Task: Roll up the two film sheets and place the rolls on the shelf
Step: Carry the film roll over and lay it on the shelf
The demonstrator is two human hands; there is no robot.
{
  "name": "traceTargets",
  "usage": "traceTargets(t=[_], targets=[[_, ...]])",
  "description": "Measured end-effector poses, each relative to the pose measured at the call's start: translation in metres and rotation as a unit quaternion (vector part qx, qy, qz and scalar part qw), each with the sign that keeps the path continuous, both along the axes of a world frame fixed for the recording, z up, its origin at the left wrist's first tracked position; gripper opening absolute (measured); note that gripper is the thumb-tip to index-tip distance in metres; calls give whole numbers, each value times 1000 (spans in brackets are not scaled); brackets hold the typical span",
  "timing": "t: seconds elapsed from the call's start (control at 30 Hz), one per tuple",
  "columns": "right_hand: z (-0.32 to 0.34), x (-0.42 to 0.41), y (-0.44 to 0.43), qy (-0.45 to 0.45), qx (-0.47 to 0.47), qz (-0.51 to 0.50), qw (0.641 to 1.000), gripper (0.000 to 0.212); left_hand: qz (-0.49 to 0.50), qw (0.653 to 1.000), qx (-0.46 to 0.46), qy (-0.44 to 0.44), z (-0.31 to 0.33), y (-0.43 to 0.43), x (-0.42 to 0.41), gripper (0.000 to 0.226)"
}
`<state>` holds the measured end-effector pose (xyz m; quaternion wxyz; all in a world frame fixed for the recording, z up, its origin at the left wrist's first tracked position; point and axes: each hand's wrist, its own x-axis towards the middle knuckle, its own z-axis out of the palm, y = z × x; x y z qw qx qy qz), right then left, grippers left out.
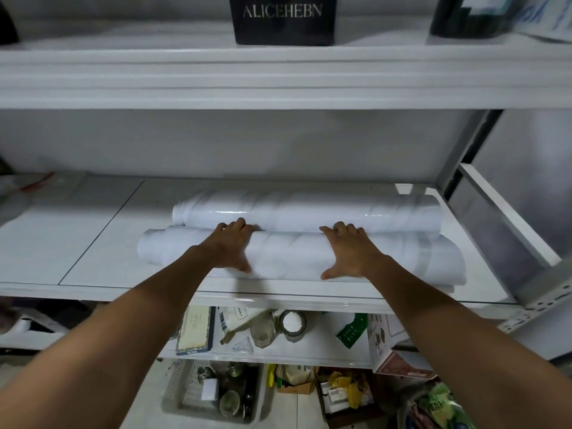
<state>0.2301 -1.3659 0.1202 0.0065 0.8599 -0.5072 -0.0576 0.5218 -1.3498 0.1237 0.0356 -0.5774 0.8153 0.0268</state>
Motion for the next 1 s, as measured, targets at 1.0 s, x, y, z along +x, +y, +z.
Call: traceTargets(t=[1.0], targets=[[-21,-4,1,-13,-190,5,982,86,-24,980,-193,-43,-16,-1,-9,84]])
